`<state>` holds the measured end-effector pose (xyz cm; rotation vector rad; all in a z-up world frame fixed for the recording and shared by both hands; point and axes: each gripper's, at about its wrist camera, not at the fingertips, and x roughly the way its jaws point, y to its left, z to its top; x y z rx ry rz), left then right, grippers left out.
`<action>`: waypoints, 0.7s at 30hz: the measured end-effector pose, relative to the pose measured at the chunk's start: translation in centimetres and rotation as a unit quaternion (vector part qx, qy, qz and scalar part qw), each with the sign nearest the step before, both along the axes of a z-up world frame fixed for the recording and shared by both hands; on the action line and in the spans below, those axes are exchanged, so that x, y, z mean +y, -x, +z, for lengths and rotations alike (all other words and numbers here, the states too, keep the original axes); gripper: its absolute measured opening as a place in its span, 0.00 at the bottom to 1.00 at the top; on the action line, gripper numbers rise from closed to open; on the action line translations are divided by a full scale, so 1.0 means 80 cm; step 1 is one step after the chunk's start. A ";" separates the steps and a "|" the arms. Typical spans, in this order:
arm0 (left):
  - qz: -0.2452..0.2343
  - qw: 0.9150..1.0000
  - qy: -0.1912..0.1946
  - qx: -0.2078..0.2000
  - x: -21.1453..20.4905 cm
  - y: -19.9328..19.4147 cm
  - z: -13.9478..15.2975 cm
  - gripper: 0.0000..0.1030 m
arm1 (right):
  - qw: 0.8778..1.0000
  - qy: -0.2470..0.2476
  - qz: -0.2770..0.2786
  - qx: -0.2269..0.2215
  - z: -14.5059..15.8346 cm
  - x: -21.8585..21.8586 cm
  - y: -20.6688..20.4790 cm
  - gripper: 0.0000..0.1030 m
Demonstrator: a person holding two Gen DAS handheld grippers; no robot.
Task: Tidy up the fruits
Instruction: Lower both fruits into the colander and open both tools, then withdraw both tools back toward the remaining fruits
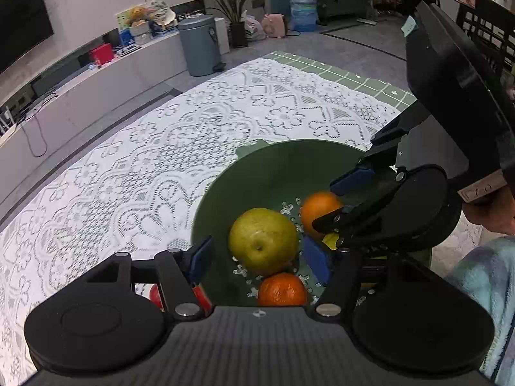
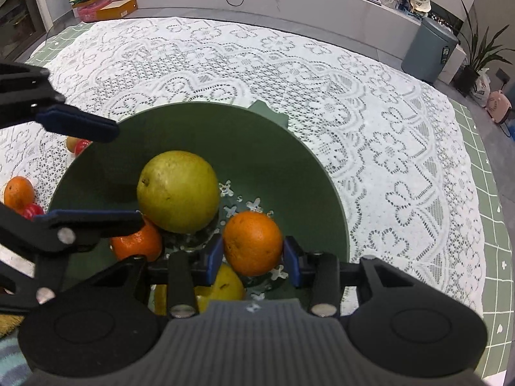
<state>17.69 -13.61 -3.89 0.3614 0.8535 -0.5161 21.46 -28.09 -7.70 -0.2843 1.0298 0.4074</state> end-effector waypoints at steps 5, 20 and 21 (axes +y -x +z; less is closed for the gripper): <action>0.018 1.000 0.013 -0.003 0.010 0.008 0.008 0.73 | 1.000 0.007 -0.001 -0.015 0.009 0.002 0.003 0.39; 0.092 0.992 0.075 -0.044 0.068 0.057 0.049 0.73 | 0.991 -0.038 -0.073 -0.103 0.067 0.010 0.060 0.57; 0.098 0.991 0.082 -0.047 0.074 0.062 0.052 0.73 | 0.990 -0.044 -0.079 -0.109 0.071 0.013 0.066 0.59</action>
